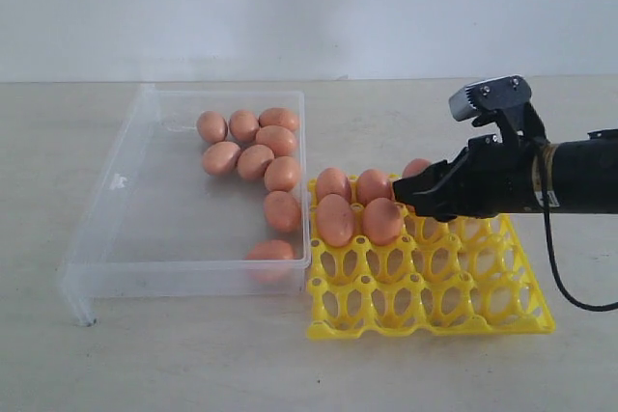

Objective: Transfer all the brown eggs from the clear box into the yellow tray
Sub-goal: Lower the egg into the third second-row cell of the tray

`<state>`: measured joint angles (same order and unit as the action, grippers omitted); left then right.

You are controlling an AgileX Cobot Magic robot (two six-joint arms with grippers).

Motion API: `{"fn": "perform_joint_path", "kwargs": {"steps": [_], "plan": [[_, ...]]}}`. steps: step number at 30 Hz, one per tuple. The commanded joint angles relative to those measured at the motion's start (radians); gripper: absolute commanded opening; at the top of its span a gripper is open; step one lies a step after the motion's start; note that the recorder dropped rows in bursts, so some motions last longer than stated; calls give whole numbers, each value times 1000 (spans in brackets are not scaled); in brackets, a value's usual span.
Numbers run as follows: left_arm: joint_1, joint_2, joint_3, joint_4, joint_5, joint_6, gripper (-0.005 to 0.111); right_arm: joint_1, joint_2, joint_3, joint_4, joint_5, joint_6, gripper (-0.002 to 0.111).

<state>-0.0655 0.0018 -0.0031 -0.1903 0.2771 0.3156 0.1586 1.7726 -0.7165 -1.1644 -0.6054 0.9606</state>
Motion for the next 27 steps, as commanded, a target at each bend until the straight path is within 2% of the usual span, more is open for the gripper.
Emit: {"fn": "perform_joint_path", "kwargs": {"steps": [1,12,15,19,21,27], "plan": [[-2,-2,3,-7,-17,-9,-4,-9,18,-10,-19,-8,7,-1],[-2,-2,3,-7,-17,-9,-4,-9,18,-10,-29,39,7,2],[-2,-2,3,-7,-17,-9,-4,-9,18,-10,-31,73,7,14],[-2,-2,3,-7,-17,-9,-4,-9,18,-10,-50,65,6,42],[-2,-2,3,-7,-17,-9,-4,-9,18,-10,-53,64,6,49],[-2,-2,3,-7,-17,-9,-4,-9,18,-10,-53,48,6,51]]}}
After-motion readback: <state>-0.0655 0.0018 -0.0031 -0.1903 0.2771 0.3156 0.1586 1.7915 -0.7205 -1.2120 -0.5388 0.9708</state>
